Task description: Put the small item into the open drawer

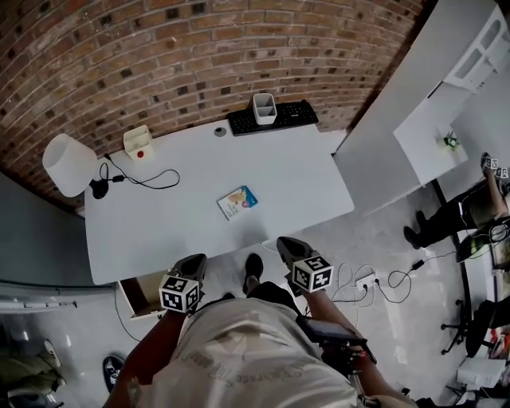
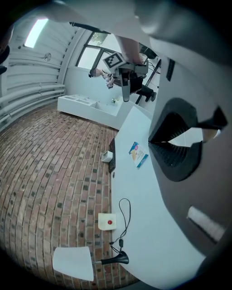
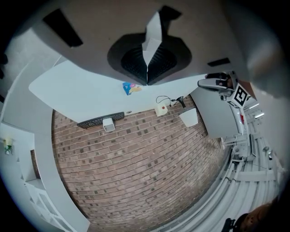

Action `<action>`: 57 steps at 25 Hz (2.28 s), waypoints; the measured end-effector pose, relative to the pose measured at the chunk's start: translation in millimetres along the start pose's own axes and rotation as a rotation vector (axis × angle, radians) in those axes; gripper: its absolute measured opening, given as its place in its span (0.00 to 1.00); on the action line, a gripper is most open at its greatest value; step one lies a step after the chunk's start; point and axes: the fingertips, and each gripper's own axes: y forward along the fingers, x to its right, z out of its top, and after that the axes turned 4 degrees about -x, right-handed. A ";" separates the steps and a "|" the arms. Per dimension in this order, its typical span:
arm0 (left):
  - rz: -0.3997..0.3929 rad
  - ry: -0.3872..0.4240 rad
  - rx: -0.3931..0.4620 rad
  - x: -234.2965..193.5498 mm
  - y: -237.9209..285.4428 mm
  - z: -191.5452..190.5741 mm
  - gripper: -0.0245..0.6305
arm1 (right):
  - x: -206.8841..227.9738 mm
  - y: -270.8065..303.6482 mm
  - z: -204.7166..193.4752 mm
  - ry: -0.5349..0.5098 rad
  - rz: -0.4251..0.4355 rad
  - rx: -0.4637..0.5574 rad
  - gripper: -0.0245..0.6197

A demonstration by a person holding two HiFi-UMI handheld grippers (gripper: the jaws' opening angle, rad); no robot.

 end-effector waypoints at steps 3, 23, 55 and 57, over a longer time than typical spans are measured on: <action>-0.010 0.006 -0.015 1.6 15.4 8.6 0.05 | 11.1 6.1 0.5 0.012 0.001 -0.006 0.05; -0.005 0.063 -0.095 -12.7 105.5 59.2 0.05 | 84.0 63.7 31.0 0.057 0.036 -0.034 0.05; 0.008 0.249 -0.369 -30.9 209.8 78.4 0.46 | 140.8 140.3 78.2 0.020 0.181 -0.079 0.05; 0.002 0.253 -0.391 -32.5 214.4 74.3 0.47 | 141.7 142.4 78.4 0.019 0.182 -0.083 0.05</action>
